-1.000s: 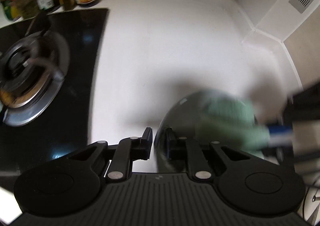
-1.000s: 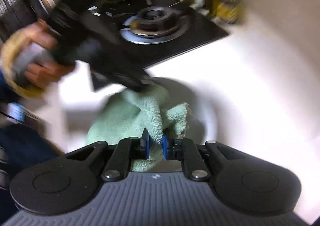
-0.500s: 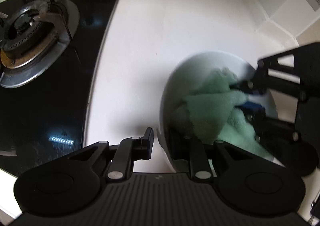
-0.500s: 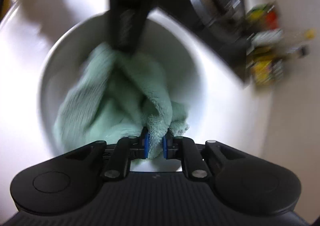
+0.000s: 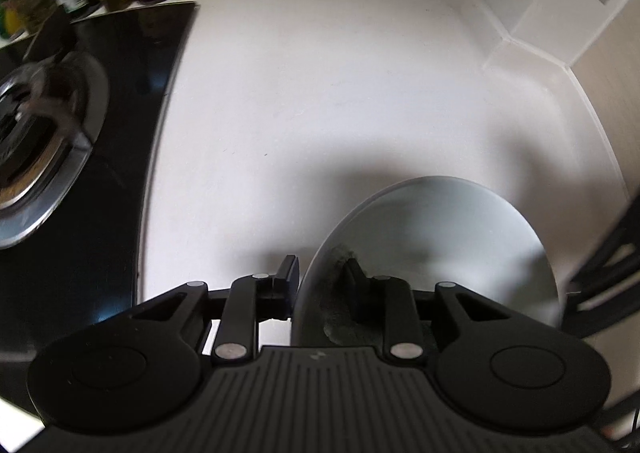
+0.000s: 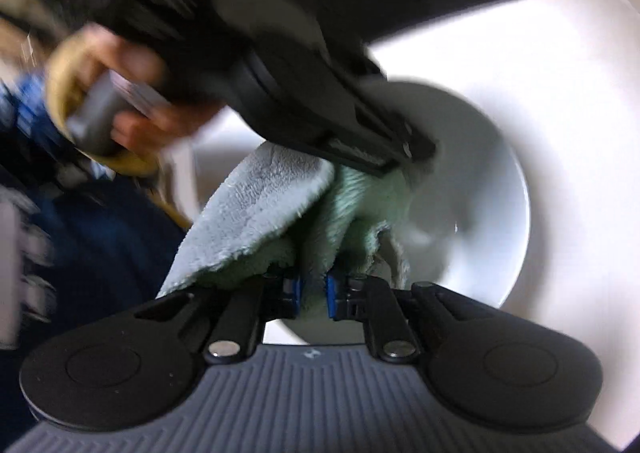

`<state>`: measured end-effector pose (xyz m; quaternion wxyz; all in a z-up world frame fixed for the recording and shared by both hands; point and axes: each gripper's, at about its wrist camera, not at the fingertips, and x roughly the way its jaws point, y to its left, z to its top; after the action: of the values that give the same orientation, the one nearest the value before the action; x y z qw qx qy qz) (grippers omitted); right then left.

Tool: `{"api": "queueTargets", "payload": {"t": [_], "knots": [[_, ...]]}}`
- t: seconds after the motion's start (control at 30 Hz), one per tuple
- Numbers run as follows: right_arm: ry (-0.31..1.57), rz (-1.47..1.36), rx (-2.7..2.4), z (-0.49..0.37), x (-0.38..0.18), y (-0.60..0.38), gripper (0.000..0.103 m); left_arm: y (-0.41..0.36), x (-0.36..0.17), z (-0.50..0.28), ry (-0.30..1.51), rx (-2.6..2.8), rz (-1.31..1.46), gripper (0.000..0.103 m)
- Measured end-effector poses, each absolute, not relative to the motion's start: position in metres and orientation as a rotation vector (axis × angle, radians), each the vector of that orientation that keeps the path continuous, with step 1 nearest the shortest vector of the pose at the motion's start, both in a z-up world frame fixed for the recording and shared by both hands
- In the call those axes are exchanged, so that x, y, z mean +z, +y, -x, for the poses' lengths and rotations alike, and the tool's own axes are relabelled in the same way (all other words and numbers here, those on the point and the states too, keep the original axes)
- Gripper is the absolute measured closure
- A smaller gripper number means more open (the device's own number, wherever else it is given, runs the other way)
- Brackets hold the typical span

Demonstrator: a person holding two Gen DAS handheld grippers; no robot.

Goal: Clean bowl
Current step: 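Rotate the bowl with the left gripper while the right gripper wipes inside with the towel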

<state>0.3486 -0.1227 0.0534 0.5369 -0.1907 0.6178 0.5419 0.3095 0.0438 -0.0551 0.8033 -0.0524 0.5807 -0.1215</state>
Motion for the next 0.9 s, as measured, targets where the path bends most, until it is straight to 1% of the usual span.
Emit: {"api": "queueTargets", "payload": {"t": [0.03,0.1,0.17,0.3,0.37,0.47,0.53,0.57,0.63,0.67,0.77,0.8,0.83,0.9], "knots": [[1.419,0.431,1.258,-0.35,0.065,-0.131,0.092,0.045,-0.053,-0.31,1.267,-0.269,0.134,0.08],[1.317,0.501,1.157,-0.35,0.076,-0.14,0.092,0.058,-0.043,-0.313,1.294,-0.271,0.208,0.084],[1.145,0.711,1.026,-0.342,0.085,-0.142,0.092,0.069,-0.032,-0.31,1.286,-0.271,0.23,0.084],[0.979,0.816,1.017,-0.333,0.082,-0.125,0.092,0.072,-0.025,-0.291,1.299,-0.225,0.216,0.085],[0.847,1.021,1.08,-0.319,0.064,-0.105,0.092,0.068,-0.03,-0.281,1.316,-0.191,0.203,0.087],[0.684,1.28,1.165,-0.295,0.037,-0.09,0.092,0.064,-0.043,-0.276,1.353,-0.174,0.233,0.087],[0.564,1.451,1.237,-0.282,0.017,-0.081,0.093,0.062,-0.05,-0.275,1.365,-0.171,0.232,0.085],[0.492,1.544,1.264,-0.277,0.008,-0.079,0.093,0.06,-0.053,-0.275,1.369,-0.17,0.225,0.081],[0.45,1.675,1.267,-0.263,0.0,-0.082,0.093,0.06,-0.055,-0.275,1.355,-0.169,0.214,0.08],[0.475,1.722,1.254,-0.265,-0.007,-0.079,0.093,0.06,-0.054,-0.275,1.344,-0.169,0.209,0.079],[0.737,1.7,1.183,-0.281,-0.013,-0.073,0.093,0.061,-0.052,-0.276,1.287,-0.154,0.202,0.079],[0.789,1.691,1.173,-0.283,-0.012,-0.072,0.092,0.062,-0.052,-0.278,1.271,-0.16,0.206,0.079],[0.967,1.615,1.131,-0.293,-0.009,-0.066,0.092,0.062,-0.051,-0.28,1.255,-0.165,0.211,0.079],[1.146,1.504,1.103,-0.306,-0.004,-0.065,0.092,0.061,-0.051,-0.283,1.226,-0.176,0.213,0.079]]}}
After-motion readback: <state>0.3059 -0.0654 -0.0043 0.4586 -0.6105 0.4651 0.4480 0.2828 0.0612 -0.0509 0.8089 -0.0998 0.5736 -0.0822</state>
